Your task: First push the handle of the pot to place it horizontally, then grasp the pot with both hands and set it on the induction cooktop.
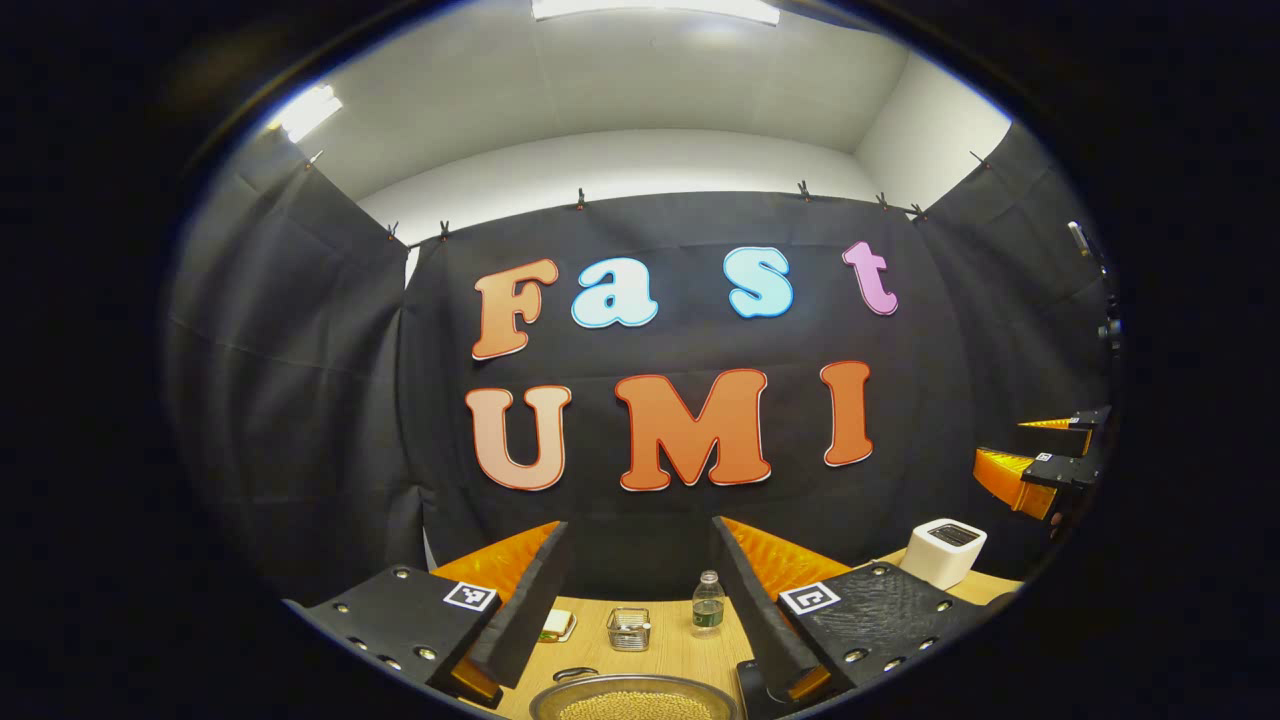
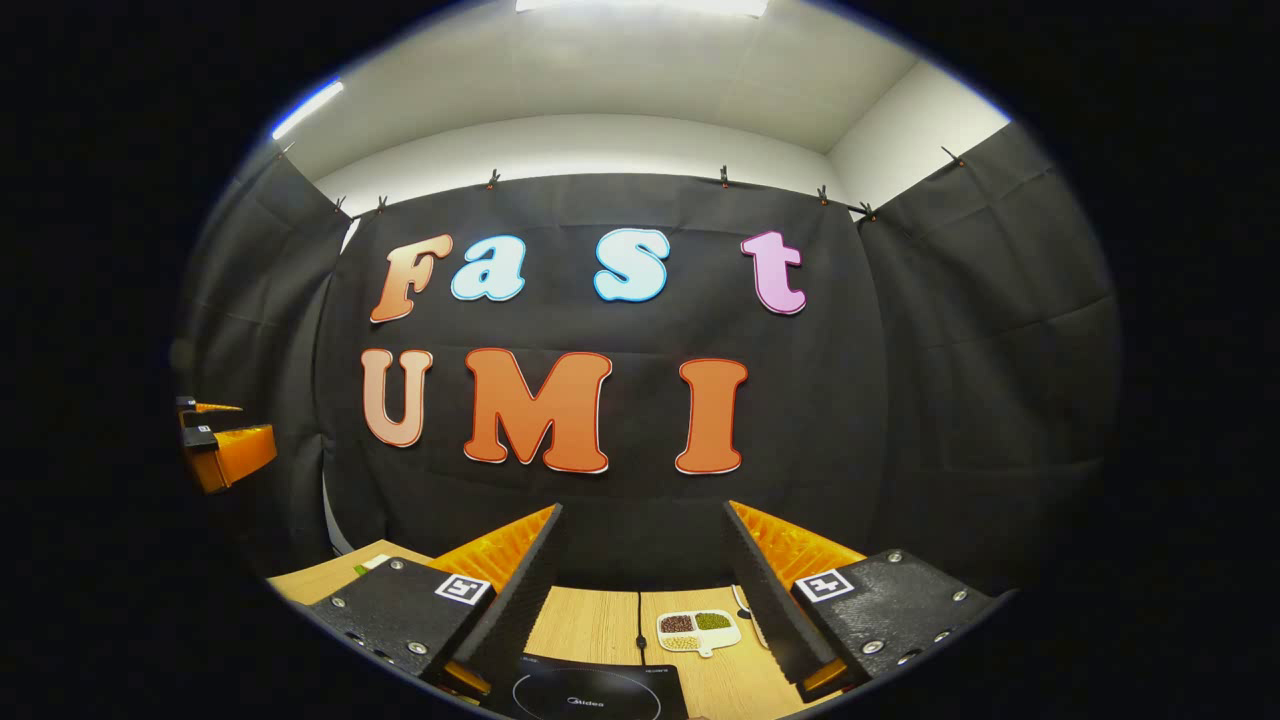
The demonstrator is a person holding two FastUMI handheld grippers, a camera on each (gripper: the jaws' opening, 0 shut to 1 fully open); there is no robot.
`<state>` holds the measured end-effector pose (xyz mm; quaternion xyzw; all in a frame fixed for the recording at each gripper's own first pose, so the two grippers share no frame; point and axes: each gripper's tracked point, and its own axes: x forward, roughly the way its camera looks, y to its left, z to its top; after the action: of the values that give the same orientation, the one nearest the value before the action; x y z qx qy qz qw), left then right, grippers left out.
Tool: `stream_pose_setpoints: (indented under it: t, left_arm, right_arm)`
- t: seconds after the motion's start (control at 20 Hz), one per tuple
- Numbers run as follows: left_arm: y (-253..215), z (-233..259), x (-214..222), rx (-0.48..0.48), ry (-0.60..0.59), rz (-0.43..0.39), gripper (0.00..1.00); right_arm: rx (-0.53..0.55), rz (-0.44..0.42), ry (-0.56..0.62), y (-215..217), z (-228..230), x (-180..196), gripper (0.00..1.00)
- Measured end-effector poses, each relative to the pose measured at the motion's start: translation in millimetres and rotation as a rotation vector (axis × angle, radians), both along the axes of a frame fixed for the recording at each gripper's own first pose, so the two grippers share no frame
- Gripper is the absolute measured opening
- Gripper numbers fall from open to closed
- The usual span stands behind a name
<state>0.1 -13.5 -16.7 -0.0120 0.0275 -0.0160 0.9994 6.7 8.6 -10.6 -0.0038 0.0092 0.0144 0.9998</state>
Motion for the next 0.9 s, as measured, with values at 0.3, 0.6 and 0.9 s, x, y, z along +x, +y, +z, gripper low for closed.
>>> stream_pose_setpoints:
  t: [0.3, 0.6, 0.9]
  left_arm:
    - [-6.0, -10.2, 3.4, -0.001, 0.037, -0.029, 0.6]
    - [-27.6, -26.8, 3.4, -0.013, 0.096, -0.122, 0.07]
    - [-40.4, -94.9, -6.8, 0.024, 0.345, -0.188, 0.03]
  right_arm:
    - [0.0, -0.007, 0.009, -0.1, -4.4, 0.1, 0.95]
    - [-0.005, -0.014, 0.019, -0.4, -9.4, -2.6, 0.95]
    - [-0.006, -0.023, 0.034, -2.6, -14.4, -6.0, 0.95]
